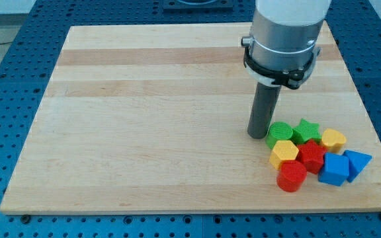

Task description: Put your hand below the red star

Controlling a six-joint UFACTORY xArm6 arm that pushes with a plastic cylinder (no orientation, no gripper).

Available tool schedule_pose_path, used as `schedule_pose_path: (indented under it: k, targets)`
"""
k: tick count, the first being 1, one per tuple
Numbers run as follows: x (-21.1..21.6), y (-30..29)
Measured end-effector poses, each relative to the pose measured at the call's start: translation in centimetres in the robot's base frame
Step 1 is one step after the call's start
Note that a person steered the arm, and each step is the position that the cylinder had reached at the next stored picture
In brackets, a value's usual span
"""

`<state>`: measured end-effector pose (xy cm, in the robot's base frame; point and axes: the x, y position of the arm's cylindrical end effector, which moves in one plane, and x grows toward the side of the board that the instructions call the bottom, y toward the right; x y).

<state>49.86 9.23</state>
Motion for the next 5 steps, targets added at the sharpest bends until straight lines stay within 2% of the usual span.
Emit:
schedule_pose_path:
  k: [1, 3, 4, 5]
  targets:
    - [2.8, -1.4]
    - [12.0, -1.8]
    - [12.0, 1.9]
    - [12.0, 8.7]
